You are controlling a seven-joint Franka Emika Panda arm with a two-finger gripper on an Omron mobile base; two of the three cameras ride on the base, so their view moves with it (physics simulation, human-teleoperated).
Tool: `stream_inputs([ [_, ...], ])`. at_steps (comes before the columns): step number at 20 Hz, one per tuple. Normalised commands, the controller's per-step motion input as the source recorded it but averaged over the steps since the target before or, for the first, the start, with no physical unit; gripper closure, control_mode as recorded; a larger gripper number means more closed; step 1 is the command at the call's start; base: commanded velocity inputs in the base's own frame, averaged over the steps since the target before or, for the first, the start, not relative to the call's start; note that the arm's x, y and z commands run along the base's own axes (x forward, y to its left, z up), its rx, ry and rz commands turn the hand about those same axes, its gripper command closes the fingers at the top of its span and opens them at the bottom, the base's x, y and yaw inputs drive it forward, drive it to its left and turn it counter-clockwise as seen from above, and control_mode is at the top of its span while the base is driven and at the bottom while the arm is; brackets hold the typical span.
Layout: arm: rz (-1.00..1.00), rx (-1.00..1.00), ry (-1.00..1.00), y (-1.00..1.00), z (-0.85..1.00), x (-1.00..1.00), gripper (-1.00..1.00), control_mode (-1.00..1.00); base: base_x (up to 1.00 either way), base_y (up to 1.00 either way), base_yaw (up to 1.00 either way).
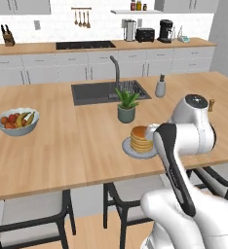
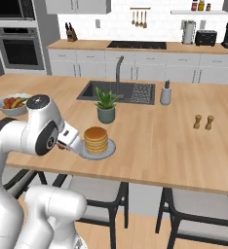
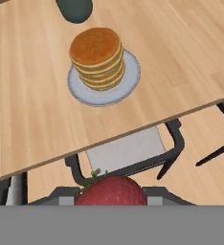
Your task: Take the strawberry from the fridge and place it on top of the pancake, located on the dining counter.
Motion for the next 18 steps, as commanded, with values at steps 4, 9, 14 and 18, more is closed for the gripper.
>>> stream_inputs([
  [4, 0.12, -0.09, 0.16, -0.04, 0.23, 0.96, 1.00, -1.00, 0.00, 0.00, 0.00],
  [9, 0.12, -0.03, 0.01, -0.30, -0.20, 1.00, 1.00, -1.00, 0.00, 0.00, 0.00],
  [14, 0.06, 0.00, 0.02, -0.24, -0.07, 1.00, 1.00, -1.00, 0.00, 0.00, 0.00],
  [18, 0.01, 0.00, 0.00, 0.00, -0.17, 1.00, 1.00, -1.00, 0.00, 0.00, 0.00],
])
